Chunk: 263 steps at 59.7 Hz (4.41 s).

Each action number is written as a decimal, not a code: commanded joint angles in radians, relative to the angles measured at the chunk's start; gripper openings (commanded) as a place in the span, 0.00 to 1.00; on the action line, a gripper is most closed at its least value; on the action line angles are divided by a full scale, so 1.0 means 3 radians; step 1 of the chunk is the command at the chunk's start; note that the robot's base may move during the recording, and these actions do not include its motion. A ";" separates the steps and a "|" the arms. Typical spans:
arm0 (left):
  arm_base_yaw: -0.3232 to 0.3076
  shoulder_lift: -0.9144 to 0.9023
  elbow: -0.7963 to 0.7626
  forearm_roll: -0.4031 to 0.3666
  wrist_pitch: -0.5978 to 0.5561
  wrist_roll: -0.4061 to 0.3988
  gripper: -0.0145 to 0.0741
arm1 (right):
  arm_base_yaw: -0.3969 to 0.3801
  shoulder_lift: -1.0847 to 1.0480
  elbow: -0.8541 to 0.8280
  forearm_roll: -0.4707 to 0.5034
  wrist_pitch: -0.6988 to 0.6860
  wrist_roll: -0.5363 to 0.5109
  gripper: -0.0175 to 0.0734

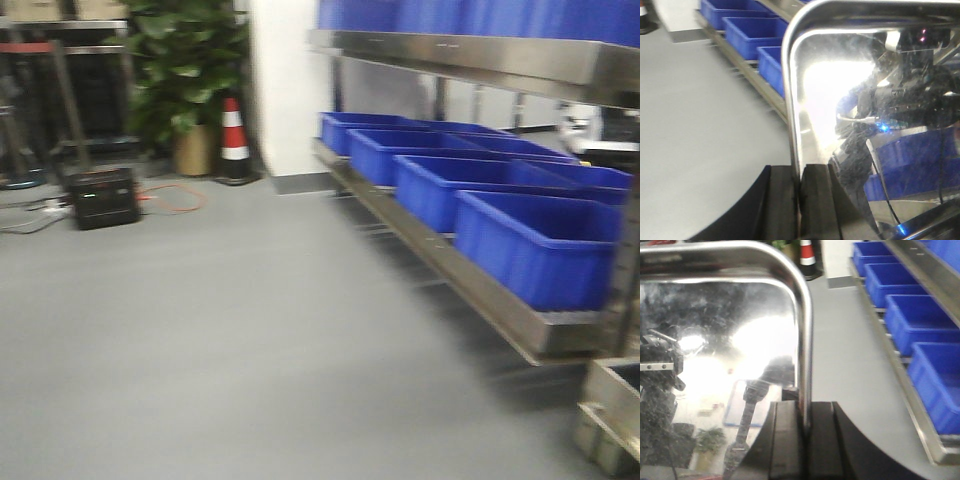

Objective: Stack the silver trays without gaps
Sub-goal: 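Drive the base away from the shelf holding the tray, then turn and drive the base to the other shelf rack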

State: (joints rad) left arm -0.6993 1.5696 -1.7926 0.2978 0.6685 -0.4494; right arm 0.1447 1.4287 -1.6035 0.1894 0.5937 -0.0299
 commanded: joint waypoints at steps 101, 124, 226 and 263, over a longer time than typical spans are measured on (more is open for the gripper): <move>-0.0071 -0.0024 -0.0025 -0.0188 -0.0277 0.0005 0.14 | 0.0060 -0.0011 -0.0038 0.0204 -0.0164 -0.0013 0.10; -0.0071 -0.0024 -0.0025 -0.0188 -0.0277 0.0005 0.14 | 0.0060 -0.0011 -0.0038 0.0204 -0.0164 -0.0013 0.10; -0.0071 0.0001 -0.0025 -0.0134 -0.0277 0.0005 0.14 | 0.0060 -0.0011 -0.0038 0.0204 -0.0199 -0.0013 0.10; -0.0071 0.0001 -0.0025 -0.0121 -0.0277 0.0005 0.14 | 0.0060 -0.0011 -0.0038 0.0204 -0.0211 -0.0013 0.10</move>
State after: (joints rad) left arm -0.6993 1.5713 -1.7926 0.3108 0.6685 -0.4494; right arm 0.1447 1.4332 -1.6035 0.1933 0.5836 -0.0323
